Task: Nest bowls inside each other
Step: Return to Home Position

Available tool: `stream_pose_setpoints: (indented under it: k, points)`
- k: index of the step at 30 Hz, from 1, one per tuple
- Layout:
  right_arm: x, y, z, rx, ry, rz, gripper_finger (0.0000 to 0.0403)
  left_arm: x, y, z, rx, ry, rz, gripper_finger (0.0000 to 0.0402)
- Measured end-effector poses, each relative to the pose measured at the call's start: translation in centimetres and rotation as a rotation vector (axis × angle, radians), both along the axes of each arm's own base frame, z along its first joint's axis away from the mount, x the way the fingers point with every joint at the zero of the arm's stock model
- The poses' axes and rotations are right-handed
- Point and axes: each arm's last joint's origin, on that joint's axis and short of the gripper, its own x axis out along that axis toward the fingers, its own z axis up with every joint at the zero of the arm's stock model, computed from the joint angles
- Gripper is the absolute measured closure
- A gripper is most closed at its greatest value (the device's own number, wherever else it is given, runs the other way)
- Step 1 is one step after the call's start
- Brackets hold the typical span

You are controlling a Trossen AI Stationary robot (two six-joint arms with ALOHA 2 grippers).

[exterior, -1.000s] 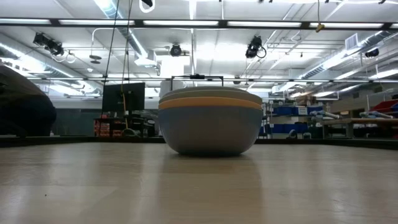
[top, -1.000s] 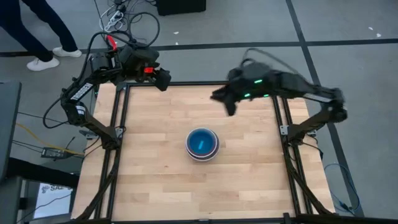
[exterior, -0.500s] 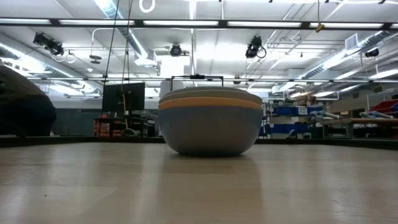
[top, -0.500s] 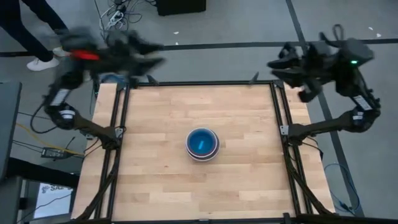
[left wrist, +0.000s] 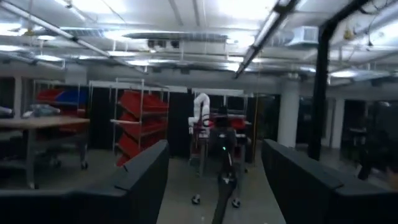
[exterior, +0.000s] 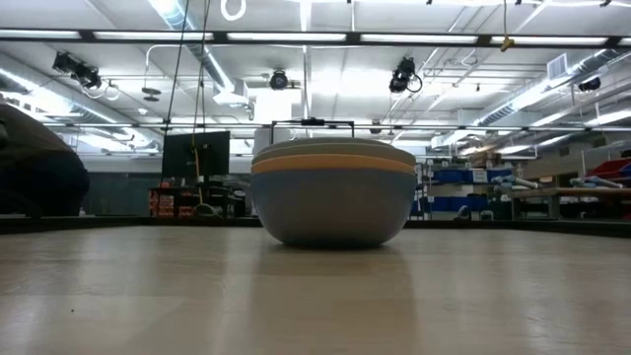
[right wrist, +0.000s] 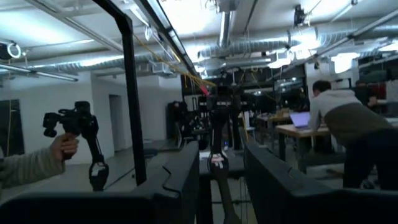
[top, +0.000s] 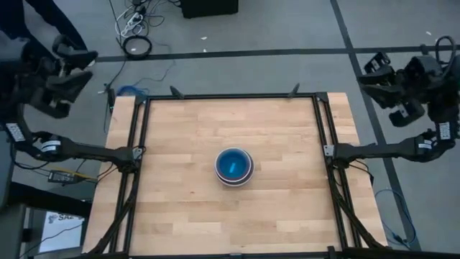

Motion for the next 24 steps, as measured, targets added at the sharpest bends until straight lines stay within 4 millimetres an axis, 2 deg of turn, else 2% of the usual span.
stream_pose_setpoints:
  k: [2,4,6,9,13,16,18,24]
  points:
    - [-0.5,0.1,-0.3,0.0,0.017,-0.009,0.0288,-0.4,-0.4,-0.2,0.071,-0.003,-0.058,0.0138]
    - [-1.1,0.3,-0.5,-0.003,0.025,-0.028,0.0289,-0.1,-0.7,-0.3,0.156,-0.019,-0.189,0.0138]
    - [-1.2,0.3,-0.7,0.001,0.042,-0.041,0.0289,0.5,-0.9,-0.5,0.233,-0.036,-0.293,0.0138]
    - [-1.5,0.2,-1.2,0.029,0.082,-0.089,0.0287,2.0,-0.5,-1.6,0.248,-0.008,-0.332,0.0138]
    - [-2.0,0.1,-2.0,0.119,0.142,-0.179,0.0288,4.8,0.4,-4.6,0.195,0.068,-0.35,0.0138]
    - [-1.4,0.1,-2.8,0.112,0.194,-0.097,0.0289,6.0,0.7,-7.1,0.219,0.048,-0.401,0.0138]
    - [-0.4,0.0,-3.6,0.109,0.225,-0.03,0.0289,6.0,0.6,-8.9,0.212,0.009,-0.414,0.0138]
    - [2.3,-0.6,-6.7,0.114,0.248,0.043,0.0289,4.2,0.3,-14.7,0.144,-0.173,-0.38,0.0138]
